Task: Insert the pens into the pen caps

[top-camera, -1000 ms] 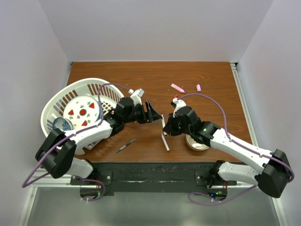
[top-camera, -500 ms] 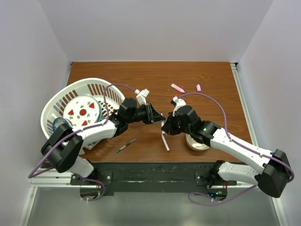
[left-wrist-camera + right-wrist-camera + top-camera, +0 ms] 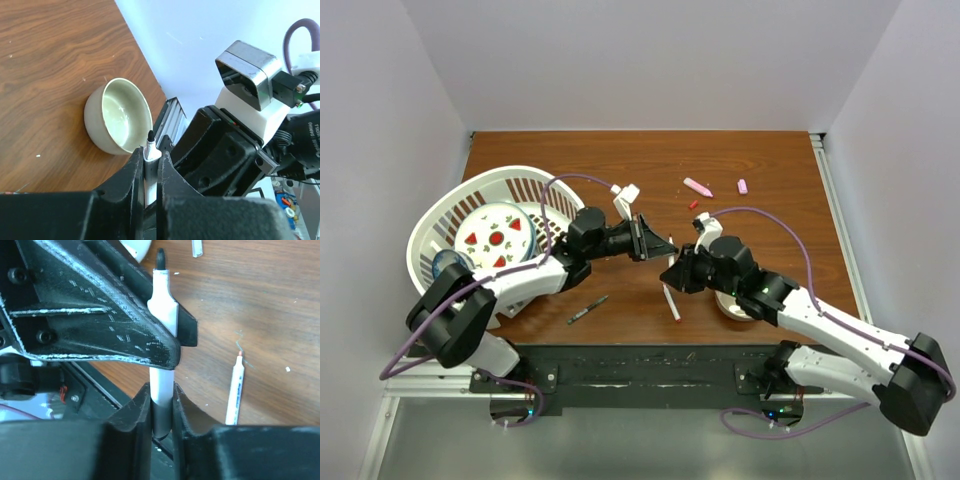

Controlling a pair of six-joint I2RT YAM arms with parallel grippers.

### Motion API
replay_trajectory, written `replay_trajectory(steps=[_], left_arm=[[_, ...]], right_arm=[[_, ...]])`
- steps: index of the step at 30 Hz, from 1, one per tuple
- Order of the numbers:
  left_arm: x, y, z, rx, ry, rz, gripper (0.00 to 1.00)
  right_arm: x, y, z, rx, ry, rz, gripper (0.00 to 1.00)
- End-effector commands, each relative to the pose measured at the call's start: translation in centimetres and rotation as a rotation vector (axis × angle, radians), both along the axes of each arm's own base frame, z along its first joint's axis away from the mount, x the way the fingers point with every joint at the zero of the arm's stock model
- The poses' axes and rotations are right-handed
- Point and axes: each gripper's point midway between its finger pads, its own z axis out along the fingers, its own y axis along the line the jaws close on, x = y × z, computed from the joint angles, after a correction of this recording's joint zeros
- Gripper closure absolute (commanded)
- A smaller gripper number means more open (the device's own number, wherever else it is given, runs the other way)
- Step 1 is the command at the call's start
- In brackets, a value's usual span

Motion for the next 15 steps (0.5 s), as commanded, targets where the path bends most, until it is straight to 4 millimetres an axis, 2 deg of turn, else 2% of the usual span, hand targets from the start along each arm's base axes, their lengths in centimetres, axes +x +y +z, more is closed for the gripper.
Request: replay_trajectory(steps=[1,2,3,4,5,6,7,8,9,10,11,13,14,15], left_arm=[[-1.3,0.0,3.0,-0.082,-0.078,-0.053,1.00],[-1.4,0.0,3.1,-0.076,-0.103,-0.056,1.00],[-1.3,0.1,3.1,-0.064,-0.115,-0.047,0.76],[-1.1,0.4,2.2,-0.016,-0.098,-0.035,0.64],[-0.3,0.6,3.1,0.013,-0.171,0.002,0.54],[0.3,0.9,3.1,0.053,-0.190,0.032,0.38],[0.7,1.7,1.5,0.150,-0.153,0.058,0.33],[2.3,2.1,3.2,0.192,-0.249,0.116,0.30],[2.9,2.5,3.5,0.234,-0.272,0.143,0.26],[3.2,3.4,2.4,0.322,-0.253,0.163,0.25],[5.2,4.1,3.9,0.381,-0.328,0.237,0.25],[6.2,5.8,3.1,0.517,-0.335,0.281,0.24],[8.0,6.5,3.8,0.590,-0.391,0.335,0.24],[9.0,7.0,3.7,0.645,-0.401,0.360,0.25]], right_arm=[[0.2,0.9,3.0,0.117,-0.075,0.007,0.99],[0.2,0.7,3.0,0.120,-0.081,-0.001,1.00],[0.3,0.5,3.2,0.130,-0.083,-0.014,1.00],[0.4,0.2,3.3,0.130,-0.090,-0.030,1.00],[0.2,-0.1,3.5,0.129,-0.092,-0.037,1.00],[0.3,-0.4,3.6,0.121,-0.096,-0.047,1.00],[0.2,-0.6,3.6,0.112,-0.095,-0.052,1.00],[0.2,-1.1,3.6,0.093,-0.093,-0.068,1.00],[0.2,-1.5,3.6,0.082,-0.096,-0.078,1.00],[0.2,-1.8,3.6,0.076,-0.096,-0.089,1.00],[0.3,-2.4,3.7,0.064,-0.105,-0.113,1.00],[0.4,-3.1,3.8,0.052,-0.118,-0.133,1.00],[0.3,-3.4,3.9,0.043,-0.123,-0.139,1.00],[0.3,-3.8,4.3,0.038,-0.145,-0.147,1.00]])
